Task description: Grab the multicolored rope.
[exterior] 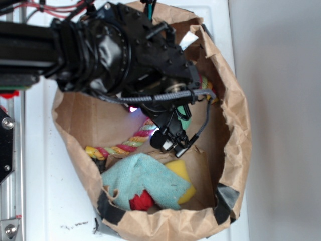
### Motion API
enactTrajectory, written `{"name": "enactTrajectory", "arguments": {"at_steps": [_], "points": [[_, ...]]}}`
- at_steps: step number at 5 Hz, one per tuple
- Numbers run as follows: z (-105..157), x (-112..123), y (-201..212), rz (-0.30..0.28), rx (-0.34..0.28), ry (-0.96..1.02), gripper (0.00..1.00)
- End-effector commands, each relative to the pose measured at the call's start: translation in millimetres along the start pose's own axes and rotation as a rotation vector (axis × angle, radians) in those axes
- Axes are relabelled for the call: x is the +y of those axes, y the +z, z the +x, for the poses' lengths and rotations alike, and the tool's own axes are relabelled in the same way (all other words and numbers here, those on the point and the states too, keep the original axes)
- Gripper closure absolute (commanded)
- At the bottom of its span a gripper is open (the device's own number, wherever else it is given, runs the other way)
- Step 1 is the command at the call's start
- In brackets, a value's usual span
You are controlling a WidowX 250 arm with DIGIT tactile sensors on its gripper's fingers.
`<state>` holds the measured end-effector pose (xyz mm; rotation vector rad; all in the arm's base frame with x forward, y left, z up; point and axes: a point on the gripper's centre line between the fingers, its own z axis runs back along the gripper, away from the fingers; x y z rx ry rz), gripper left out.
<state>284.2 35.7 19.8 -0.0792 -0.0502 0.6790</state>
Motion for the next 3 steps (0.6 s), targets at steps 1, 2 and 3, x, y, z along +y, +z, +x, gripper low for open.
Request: {"name": "enactTrajectory", "arguments": {"at_steps": [1,2,3], "points": [[4.1,-0.1,2.3,0.01,-0.056,0.033,1.0],[5.4,2.2,-0.3,0.016,-0.072,0.038,1.0],[4.2,3.4,-0.9,0.019,-0.084,0.037,1.0]]}}
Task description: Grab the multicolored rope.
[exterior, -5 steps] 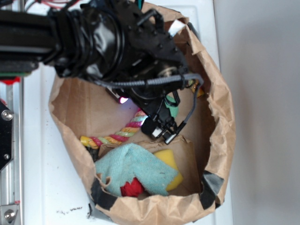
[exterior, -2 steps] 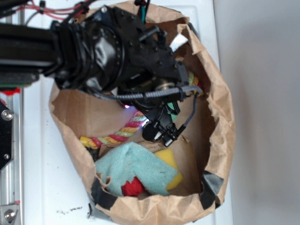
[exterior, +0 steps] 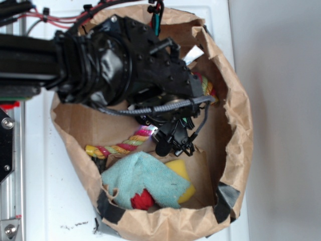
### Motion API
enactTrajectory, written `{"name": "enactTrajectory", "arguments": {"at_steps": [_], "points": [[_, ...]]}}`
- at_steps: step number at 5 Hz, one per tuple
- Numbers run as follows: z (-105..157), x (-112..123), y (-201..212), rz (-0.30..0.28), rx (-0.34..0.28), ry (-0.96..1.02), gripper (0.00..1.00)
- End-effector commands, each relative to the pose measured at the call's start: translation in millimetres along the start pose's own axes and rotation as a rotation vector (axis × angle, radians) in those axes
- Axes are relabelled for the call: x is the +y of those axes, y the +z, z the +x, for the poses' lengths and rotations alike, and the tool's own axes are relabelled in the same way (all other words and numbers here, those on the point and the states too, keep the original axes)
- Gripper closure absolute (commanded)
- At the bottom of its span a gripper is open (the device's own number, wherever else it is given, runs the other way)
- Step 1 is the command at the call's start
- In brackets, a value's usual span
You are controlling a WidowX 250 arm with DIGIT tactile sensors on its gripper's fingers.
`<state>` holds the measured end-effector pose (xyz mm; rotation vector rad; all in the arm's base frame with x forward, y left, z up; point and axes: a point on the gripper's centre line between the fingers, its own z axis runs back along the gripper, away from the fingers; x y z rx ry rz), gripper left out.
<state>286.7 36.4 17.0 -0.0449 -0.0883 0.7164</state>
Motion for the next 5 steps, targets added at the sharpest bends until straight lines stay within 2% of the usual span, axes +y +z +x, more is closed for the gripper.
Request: {"name": "enactTrajectory", "arguments": {"at_steps": [1,2,3,4,5], "points": [[2.6,5.1,1.9,0.002,-0.052,0.004,1.0],[5.6,7.6,9.5,0.019,-0.097,0.01,1.0],[11.1,15.2,42.3,-0.002,-0.18,0.001,1.0],[8.7,15.7,78.6,-0.107,-0.197,-0.129,1.0],[4.9,14.2,122.3,-0.126,-0.231,-0.243,1.0]]}}
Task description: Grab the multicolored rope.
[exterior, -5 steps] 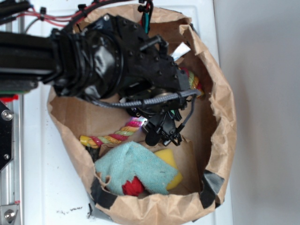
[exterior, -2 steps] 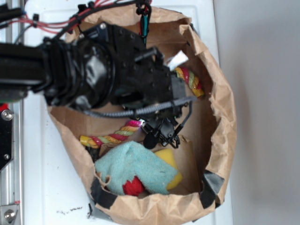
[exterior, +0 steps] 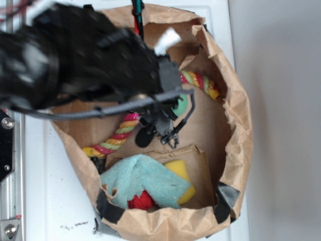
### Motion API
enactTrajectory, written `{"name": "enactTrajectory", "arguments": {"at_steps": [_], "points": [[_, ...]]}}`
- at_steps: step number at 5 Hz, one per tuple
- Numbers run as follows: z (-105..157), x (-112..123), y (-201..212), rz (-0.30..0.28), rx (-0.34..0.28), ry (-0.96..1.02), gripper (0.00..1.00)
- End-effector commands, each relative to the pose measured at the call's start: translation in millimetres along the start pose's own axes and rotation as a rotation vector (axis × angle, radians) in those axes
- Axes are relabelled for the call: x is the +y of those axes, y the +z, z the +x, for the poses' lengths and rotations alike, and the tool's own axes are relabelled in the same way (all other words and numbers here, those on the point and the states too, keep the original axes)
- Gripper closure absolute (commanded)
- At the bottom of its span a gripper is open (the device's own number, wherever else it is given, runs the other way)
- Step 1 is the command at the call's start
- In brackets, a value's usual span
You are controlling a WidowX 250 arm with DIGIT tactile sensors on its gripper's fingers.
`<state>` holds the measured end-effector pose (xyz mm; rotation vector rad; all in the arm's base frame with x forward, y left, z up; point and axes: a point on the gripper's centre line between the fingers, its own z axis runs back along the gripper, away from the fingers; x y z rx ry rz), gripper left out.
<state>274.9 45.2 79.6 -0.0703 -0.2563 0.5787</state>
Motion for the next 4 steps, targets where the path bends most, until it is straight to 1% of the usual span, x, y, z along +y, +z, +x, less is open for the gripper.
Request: {"name": "enactTrajectory", "arguments": {"at_steps": [1,2,3,4], "points": [[18.1,-3.1,76.6,0.039,-0.075,-0.204,1.0],[17.3,-6.7,87.9,0.061,-0.109,-0.29,1.0],[15.7,-11.3,97.8,0.137,-0.143,-0.35,1.0],[6.9,-17.0,111.7,0.056,-0.081,-0.449,1.0]]}}
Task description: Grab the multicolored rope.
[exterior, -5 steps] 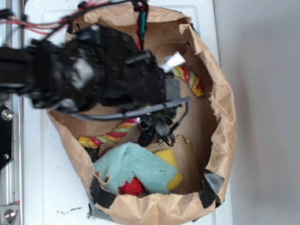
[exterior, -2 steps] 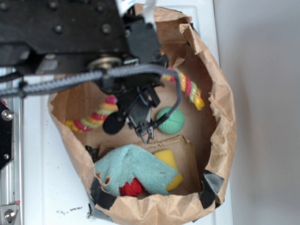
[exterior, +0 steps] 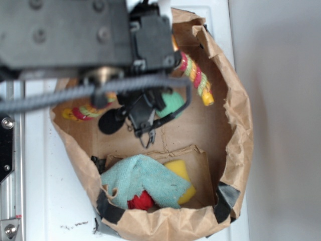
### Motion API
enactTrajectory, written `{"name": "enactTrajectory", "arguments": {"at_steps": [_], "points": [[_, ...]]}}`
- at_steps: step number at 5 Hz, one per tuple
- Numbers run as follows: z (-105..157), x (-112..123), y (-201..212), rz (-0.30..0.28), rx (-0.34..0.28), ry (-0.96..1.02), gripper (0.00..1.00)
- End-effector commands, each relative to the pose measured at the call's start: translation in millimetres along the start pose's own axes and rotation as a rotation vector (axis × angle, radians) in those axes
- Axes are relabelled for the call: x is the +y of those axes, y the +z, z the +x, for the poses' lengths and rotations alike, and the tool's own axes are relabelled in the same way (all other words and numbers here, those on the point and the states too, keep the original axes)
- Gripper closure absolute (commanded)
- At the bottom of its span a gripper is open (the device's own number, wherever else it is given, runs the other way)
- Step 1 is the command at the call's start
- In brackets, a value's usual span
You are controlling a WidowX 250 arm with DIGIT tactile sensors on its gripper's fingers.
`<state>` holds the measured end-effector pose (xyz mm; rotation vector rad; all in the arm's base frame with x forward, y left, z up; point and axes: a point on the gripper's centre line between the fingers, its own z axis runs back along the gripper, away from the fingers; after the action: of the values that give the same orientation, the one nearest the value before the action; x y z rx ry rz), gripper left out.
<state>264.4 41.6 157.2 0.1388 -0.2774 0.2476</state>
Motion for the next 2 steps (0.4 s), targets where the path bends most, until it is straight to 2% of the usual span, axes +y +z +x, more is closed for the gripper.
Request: {"name": "enactTrajectory", "arguments": {"at_steps": [1,2], "points": [[5.1,-12.6,42.8,-0.12,-0.003,-0.105,0.92],[6.9,-17.8,42.6,-0.139,0.027,-0.095,0.83]]}}
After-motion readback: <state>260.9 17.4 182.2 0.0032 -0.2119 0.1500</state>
